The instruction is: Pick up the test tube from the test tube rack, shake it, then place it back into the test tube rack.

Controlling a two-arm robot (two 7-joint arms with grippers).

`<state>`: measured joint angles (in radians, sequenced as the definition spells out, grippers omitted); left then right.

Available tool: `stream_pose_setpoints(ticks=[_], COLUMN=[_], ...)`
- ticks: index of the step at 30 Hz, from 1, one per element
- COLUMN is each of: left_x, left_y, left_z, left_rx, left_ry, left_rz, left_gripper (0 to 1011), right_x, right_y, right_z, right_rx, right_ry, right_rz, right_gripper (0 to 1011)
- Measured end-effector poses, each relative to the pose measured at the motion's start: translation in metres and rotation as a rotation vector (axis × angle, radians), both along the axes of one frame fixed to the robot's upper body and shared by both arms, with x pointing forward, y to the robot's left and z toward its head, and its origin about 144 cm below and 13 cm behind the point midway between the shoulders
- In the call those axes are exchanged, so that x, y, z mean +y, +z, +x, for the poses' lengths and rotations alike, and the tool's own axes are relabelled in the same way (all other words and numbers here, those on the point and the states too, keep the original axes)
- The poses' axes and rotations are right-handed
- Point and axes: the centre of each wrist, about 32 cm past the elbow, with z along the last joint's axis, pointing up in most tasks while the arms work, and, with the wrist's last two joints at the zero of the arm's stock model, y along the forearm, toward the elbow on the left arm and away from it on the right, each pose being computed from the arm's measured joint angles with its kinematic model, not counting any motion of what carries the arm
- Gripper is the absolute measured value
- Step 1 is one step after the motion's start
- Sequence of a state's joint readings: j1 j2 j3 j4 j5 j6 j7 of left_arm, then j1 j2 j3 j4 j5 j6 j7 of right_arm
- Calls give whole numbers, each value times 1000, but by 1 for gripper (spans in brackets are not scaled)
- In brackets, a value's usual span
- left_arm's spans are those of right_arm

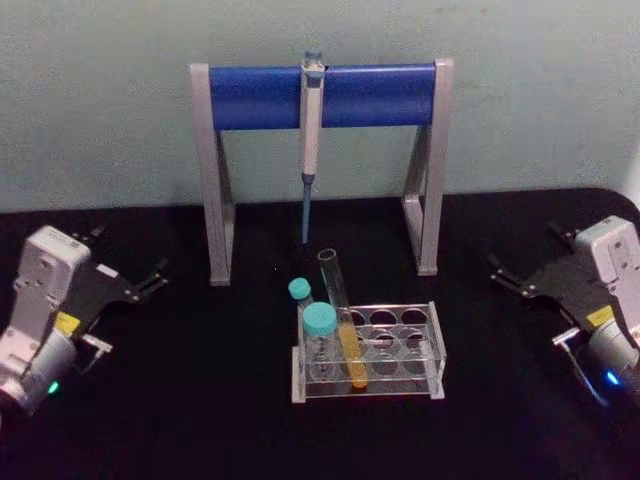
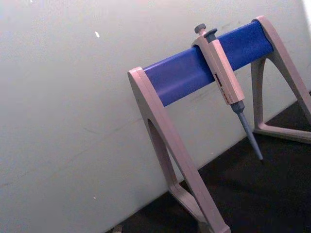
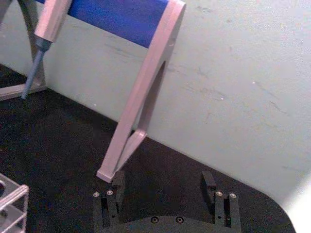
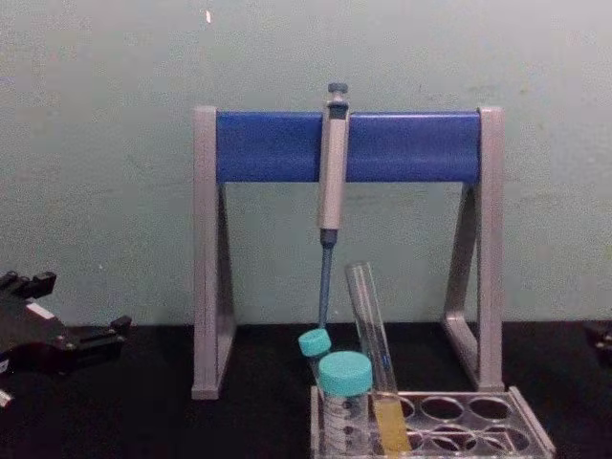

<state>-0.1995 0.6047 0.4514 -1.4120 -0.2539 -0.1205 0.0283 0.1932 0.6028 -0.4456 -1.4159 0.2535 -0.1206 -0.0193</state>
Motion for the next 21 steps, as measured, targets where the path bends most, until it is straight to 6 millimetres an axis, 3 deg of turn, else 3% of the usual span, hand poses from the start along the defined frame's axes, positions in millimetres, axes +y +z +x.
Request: stream_pose_setpoints(ticks=[12,21], left_x=[0,0], left_y=[0,0], left_z=[0,0], left_rx=[0,0], left_ry=[0,0], left_rz=[0,0], left_gripper=[1001,1001], right_x=[6,13], right_y=[10,23], right_z=[-14,-18], right_rx=[27,96], right_ry=[112,308], right_rz=[64,159], right_gripper=[1000,1000])
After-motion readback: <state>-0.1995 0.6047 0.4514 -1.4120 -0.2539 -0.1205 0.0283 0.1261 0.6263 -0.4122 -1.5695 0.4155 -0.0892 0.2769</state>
